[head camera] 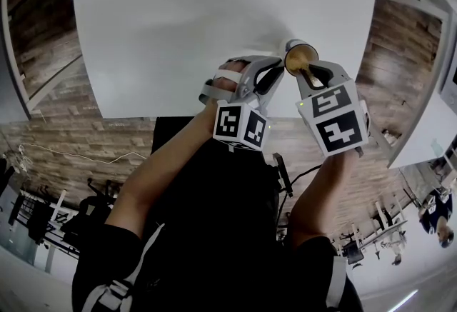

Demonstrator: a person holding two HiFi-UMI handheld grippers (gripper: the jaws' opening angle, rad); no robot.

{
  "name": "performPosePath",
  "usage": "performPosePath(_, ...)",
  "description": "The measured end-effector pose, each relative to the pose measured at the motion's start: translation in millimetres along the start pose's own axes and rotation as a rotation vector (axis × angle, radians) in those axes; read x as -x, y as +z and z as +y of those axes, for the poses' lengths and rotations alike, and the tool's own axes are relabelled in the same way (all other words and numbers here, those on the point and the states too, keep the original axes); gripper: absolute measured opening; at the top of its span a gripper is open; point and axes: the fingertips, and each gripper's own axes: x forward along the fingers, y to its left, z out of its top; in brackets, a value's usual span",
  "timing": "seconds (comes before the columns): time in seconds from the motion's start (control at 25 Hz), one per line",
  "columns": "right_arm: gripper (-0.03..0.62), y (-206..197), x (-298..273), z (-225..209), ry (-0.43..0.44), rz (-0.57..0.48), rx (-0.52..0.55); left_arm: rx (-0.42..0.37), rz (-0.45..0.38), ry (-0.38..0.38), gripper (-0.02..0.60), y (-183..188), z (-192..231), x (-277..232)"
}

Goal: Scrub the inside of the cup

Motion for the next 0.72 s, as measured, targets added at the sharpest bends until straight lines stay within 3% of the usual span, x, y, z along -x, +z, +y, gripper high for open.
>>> performPosePath(0.48, 0.029, 1, -50, -5, 0.002, 0.102, 0.028, -0.004, 0.006, 0.004, 0.066, -3, 1, -1)
performPosePath(0.72, 0.029, 4, -48, -14, -0.128, 0.037, 0.046, -0.012, 0.01, 0.008, 0.066, -3, 0, -2)
